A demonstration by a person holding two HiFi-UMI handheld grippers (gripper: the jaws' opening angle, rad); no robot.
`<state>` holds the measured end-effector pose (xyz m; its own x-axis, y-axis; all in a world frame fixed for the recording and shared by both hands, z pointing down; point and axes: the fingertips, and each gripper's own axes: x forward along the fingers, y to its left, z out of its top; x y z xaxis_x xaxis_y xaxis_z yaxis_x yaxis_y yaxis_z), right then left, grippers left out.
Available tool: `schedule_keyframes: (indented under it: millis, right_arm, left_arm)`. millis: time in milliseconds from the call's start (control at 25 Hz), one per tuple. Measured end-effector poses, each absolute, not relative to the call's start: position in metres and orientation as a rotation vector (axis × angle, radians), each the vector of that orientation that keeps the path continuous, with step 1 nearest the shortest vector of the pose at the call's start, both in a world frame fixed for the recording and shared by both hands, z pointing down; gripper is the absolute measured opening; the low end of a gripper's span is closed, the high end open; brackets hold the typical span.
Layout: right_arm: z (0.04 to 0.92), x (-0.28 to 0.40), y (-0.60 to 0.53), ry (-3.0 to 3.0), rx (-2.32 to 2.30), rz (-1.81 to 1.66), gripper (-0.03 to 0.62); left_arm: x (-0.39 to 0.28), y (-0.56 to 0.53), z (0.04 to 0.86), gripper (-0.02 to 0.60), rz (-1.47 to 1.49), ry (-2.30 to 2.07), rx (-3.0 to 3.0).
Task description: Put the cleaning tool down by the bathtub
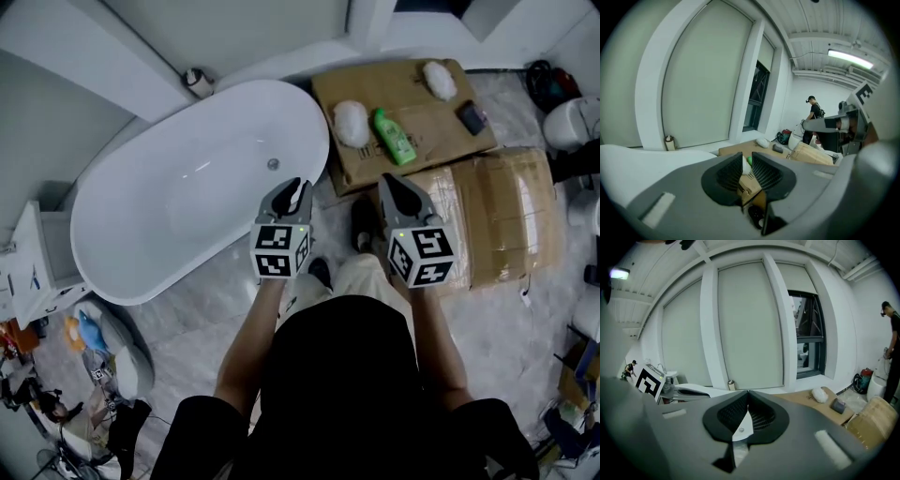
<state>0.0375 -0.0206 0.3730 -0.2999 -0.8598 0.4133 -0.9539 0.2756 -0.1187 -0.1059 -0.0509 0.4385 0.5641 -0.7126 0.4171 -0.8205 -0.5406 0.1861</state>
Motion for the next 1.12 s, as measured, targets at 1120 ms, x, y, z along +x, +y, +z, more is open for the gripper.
schedule_keyframes:
  millis: [1120]
  right_arm:
    - [0.248,0.076,0.064,-2.325,1.871,0.209,0.008]
  left_arm:
    - [-0.083,-0.005,0.288,0.018,0.143,-1.173,2.669]
